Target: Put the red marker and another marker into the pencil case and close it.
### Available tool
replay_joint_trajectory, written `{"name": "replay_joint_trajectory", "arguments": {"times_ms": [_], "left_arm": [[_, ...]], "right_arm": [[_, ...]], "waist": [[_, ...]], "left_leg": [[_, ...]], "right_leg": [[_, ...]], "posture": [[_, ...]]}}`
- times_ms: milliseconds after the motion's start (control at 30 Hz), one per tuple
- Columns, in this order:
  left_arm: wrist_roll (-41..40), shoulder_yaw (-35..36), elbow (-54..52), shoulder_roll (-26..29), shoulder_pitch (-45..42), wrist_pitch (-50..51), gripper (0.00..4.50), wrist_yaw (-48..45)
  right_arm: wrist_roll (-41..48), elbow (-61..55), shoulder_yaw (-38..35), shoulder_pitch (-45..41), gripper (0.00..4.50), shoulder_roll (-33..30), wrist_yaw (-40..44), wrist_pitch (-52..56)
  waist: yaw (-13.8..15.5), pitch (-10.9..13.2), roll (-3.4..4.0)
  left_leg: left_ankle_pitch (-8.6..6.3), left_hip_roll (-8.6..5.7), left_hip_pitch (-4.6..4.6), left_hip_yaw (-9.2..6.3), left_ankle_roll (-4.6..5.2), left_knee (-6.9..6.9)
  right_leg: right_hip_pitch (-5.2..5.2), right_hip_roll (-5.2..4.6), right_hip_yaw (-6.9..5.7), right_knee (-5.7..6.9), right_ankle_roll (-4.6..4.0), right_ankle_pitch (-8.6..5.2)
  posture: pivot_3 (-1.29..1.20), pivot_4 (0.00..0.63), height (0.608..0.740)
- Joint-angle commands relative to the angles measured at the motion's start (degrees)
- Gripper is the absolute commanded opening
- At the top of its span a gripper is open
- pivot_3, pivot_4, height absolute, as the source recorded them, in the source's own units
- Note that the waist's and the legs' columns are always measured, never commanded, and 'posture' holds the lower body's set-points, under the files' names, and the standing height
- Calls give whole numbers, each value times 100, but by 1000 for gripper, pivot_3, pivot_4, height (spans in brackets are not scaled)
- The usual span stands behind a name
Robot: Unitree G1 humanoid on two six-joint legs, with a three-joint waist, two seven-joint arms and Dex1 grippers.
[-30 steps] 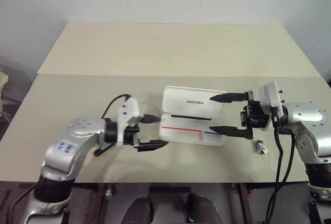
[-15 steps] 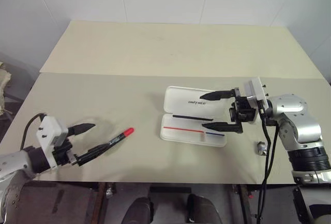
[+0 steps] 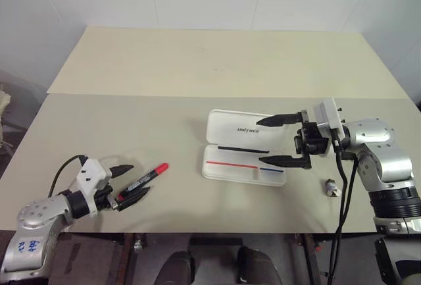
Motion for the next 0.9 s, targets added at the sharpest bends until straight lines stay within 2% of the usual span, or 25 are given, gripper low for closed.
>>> {"name": "replay_joint_trajectory", "arguments": {"times_ms": [33, 133, 200, 367, 433, 667, 900], "left_arm": [[183, -216, 350, 88, -238, -231, 4449, 33], [182, -304, 544, 87, -378, -289, 3813, 13], [200, -354, 626, 96, -427, -321, 3226, 10], [400, -608, 792, 18, -568, -475, 1403, 115], [410, -720, 820, -34, -607, -521, 810, 108], [-58, -669, 509, -223, -1062, -377, 810, 59], [-783, -632, -340, 15, -1854, 76, 810, -289]], "right_arm": [[203, -369, -173, 77, 4500, -100, 171, -3], [381, -621, -150, 219, 4500, -216, 368, 161], [417, -740, -145, 280, 4500, -253, 410, 202], [347, -865, -106, 419, 4500, -305, 440, 70], [335, -863, -111, 427, 4500, -305, 414, 58], [238, -756, -180, 359, 4500, -317, 299, -6], [133, -657, -320, 486, 4500, -393, 118, -124]], "waist": [[4, 0, -1], [23, 1, 1], [23, 0, 1], [27, 0, 1], [29, -1, 3], [92, -3, 2], [17, -1, -2]], "left_leg": [[0, 0, 0, 0, 0, 0], [0, -1, 3, -1, 1, 1], [0, -1, 3, -2, 0, 2], [-1, -2, 6, -2, 0, 2], [-1, -3, 8, -1, 0, 3], [-1, -8, 5, -7, 0, 9], [-2, -2, -1, -8, -1, 7]], "right_leg": [[-1, 0, 0, 3, 0, 0], [0, -3, 0, 13, -1, 1], [0, -4, -1, 16, -1, 1], [1, -5, -1, 17, -1, 1], [3, -8, 0, 18, -1, 1], [5, -12, -1, 20, -2, 2], [-1, -7, -7, 18, -3, 2]], "posture": [[0, 150, 740], [0, 150, 740], [0, 150, 740], [0, 150, 740], [0, 150, 740], [0, 150, 740], [0, 150, 740]]}}
